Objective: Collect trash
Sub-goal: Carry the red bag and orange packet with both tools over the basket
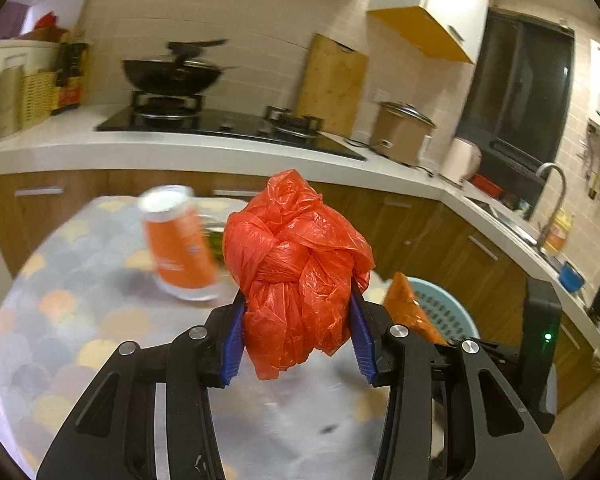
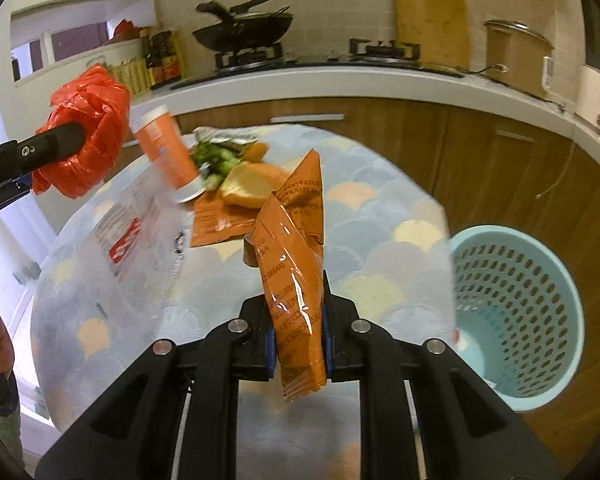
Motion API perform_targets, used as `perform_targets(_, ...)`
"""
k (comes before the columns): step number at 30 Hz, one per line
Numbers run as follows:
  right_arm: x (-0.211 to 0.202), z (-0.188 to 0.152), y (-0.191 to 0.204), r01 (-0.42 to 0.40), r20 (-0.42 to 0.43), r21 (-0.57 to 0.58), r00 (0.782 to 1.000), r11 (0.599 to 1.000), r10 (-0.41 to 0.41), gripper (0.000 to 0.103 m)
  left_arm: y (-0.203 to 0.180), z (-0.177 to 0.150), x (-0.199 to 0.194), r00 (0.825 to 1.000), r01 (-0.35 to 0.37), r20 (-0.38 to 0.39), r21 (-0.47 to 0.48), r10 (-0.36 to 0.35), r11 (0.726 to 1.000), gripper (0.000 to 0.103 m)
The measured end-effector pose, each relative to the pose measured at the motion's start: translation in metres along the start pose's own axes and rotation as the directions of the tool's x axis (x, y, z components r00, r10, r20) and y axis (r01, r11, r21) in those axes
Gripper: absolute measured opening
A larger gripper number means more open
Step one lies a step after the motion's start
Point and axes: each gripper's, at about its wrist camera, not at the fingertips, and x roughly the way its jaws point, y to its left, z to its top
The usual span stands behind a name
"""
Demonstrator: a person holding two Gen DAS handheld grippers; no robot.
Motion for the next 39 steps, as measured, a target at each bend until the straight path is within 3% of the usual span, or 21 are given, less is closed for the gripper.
perform_targets(5, -0.022, 0.004, -0.037, 0.057, 0.035, 0.031, 0.998, 0.998, -0.058, 0.014, -0.046, 0.004, 0.028, 0.988, 0.139, -0.068, -0.025, -0.141, 0.99, 0.043)
perform_targets(12, -0.042, 0.007, -0.104, 0.15, 0.055, 0.116, 0.986, 0.982, -0.158, 0.014, -0.111, 0.003, 0.088, 0.974, 0.188, -0.138, 0.026, -0.182, 0.982, 0.043)
perform_targets(24, -0.023, -0.017, -0.206, 0.235, -0.045, 0.309, 0.972, 0.922, -0.232, 0.014, -0.162, -0.028, 0.197, 0.932, 0.218, -0.309, 0.059, -0.19, 0.974, 0.043)
perform_targets(37, 0.011, -0.036, -0.231, 0.266, -0.146, 0.368, 0.963, 0.891, -0.227, 0.018, -0.18, -0.048, 0.243, 0.903, 0.216, -0.395, 0.079, -0.169, 0.973, 0.048)
perform_targets(39, 0.014, -0.039, -0.235, 0.267, -0.159, 0.381, 0.962, 0.885, -0.222, 0.025, -0.178, -0.05, 0.245, 0.903, 0.207, -0.399, 0.077, -0.16, 0.975, 0.05)
